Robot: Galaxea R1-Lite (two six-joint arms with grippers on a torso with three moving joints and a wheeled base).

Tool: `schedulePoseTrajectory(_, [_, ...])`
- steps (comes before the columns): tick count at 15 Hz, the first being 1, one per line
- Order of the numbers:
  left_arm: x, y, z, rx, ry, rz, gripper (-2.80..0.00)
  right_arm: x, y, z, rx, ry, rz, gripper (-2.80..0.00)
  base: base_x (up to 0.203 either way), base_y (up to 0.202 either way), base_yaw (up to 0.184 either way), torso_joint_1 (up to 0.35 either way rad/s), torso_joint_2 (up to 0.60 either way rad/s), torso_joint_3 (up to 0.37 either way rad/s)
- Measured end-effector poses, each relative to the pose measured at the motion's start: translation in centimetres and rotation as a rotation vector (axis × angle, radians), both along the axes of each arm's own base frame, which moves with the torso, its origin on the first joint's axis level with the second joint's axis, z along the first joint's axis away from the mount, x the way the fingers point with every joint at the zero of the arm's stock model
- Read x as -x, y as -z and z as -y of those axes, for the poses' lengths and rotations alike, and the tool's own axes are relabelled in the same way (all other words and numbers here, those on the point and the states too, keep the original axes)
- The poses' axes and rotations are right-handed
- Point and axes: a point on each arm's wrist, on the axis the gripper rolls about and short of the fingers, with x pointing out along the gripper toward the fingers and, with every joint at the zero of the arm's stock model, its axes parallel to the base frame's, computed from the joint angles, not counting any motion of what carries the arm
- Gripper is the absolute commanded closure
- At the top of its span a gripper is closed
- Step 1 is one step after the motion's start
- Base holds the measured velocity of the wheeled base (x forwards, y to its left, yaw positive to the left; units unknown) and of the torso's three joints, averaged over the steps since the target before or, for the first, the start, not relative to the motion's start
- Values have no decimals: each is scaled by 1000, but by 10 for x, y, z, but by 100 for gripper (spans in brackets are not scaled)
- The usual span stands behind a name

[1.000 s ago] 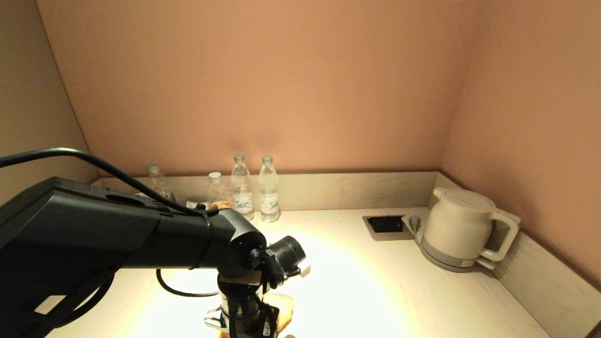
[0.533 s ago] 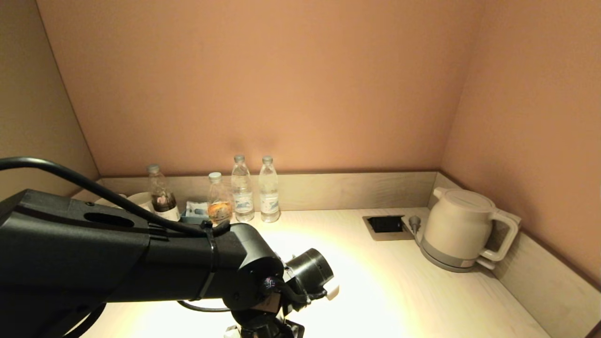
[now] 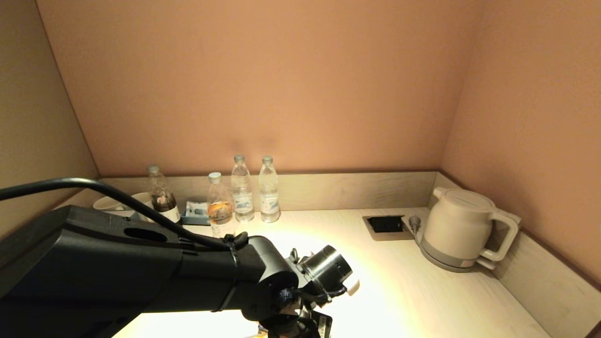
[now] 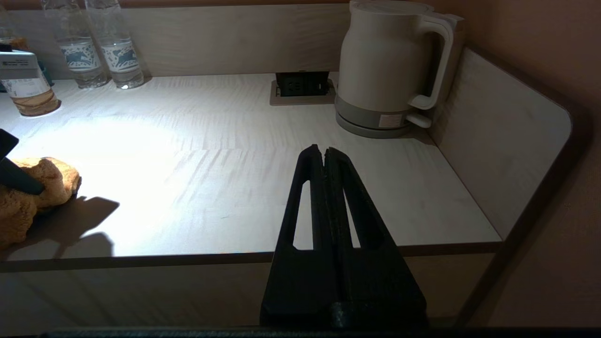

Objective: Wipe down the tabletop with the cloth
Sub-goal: Sweep the stains on the table

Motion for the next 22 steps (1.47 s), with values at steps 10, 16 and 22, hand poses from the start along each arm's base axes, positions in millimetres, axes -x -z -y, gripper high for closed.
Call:
schedulePoseTrajectory(10, [-36, -7, 36, 132, 63, 134, 0, 0, 0, 0, 0, 0, 0, 0, 0, 0, 0, 0, 0, 0])
schedulePoseTrajectory(16, [-52, 2, 61, 193, 189, 257, 0, 0, 0, 0, 0, 0, 0, 0, 0, 0, 0, 0, 0, 0])
schedulePoseTrajectory(22, [-61, -20, 77, 371, 253, 448, 0, 0, 0, 0, 0, 0, 0, 0, 0, 0, 0, 0, 0, 0])
